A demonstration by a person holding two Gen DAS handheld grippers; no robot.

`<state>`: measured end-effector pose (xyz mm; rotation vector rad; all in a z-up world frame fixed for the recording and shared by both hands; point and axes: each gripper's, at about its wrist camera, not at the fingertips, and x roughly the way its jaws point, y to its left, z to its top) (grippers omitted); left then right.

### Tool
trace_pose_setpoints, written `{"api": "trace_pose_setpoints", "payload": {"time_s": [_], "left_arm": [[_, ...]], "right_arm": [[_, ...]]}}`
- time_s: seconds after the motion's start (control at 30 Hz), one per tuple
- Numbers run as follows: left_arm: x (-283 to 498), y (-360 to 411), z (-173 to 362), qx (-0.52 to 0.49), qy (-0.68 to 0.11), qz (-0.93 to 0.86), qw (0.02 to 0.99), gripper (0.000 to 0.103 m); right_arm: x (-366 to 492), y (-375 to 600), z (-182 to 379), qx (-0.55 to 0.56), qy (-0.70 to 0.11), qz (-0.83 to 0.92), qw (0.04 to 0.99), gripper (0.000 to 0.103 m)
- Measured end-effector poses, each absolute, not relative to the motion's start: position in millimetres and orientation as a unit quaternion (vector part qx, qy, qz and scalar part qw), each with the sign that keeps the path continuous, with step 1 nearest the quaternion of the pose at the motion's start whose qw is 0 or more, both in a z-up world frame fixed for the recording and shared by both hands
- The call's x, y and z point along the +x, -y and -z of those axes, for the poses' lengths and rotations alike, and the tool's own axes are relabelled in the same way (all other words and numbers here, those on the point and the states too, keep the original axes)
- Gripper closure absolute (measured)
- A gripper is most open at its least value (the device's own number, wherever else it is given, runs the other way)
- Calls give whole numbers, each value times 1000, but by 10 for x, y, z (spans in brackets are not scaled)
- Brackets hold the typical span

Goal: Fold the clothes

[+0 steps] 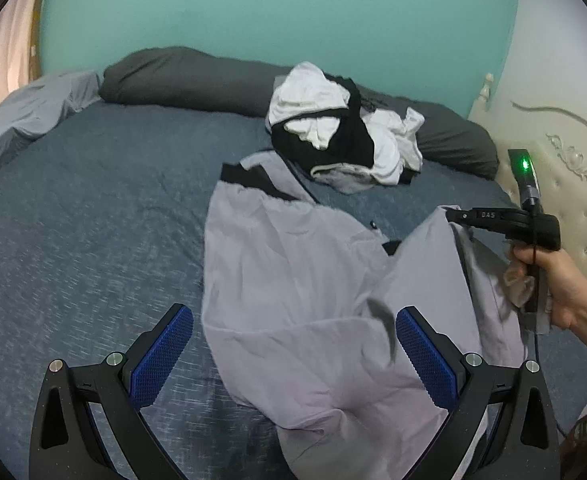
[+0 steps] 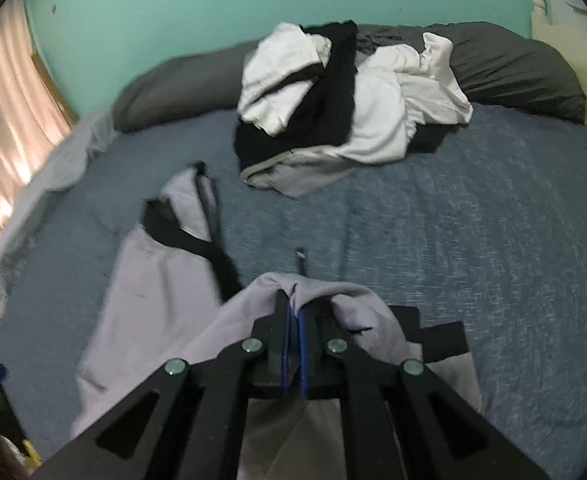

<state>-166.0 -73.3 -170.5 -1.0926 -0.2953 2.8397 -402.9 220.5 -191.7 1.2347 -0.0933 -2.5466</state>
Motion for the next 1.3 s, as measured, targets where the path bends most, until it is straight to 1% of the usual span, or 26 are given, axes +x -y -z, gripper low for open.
{"api": "trace_pose_setpoints", "payload": {"time_s": [0.07, 0.13, 0.2, 0.23, 0.33, 0.5, 0.67, 0.73, 0.87, 1.07, 1.3], "left_arm": [[-1718, 684, 1803, -365, 96, -925, 45, 0], [-1747, 634, 1877, -372, 96, -922, 48, 0], [-1747, 586, 1913, -376, 95, -920, 49, 0], [-1740, 563, 1919, -378, 93, -920, 50, 0], [-1667, 485, 1867, -379, 88, -920, 55, 0], [-1472, 419, 1668, -370, 80, -924, 57, 0], [-1223, 354, 1458, -361, 64, -928, 61, 0], [-1138, 334, 1406, -361, 64, -928, 64, 0], [-943, 287, 1393, -364, 46, -928, 64, 0], [-751, 326, 1389, -365, 41, -928, 63, 0], [-636, 351, 1378, -366, 33, -928, 66, 0]], "right_arm": [[-4041, -2280, 2005, 434, 31, 888, 147, 95], [-3969, -2390, 1963, 418, 22, 898, 138, 84], [-3861, -2533, 1859, 401, 25, 906, 136, 75], [-3787, -2610, 1795, 394, 29, 908, 139, 72], [-3514, -2772, 1603, 383, 30, 911, 151, 68], [-2840, -2930, 1425, 380, 11, 907, 184, 65], [-2210, -2946, 1579, 421, -8, 876, 234, 59], [-2040, -2933, 1693, 438, -8, 867, 238, 52], [-1804, -2822, 1960, 486, -14, 840, 242, 50], [-1526, -2565, 2262, 528, -36, 807, 264, 49], [-1490, -2276, 2497, 555, -60, 784, 270, 49]]}}
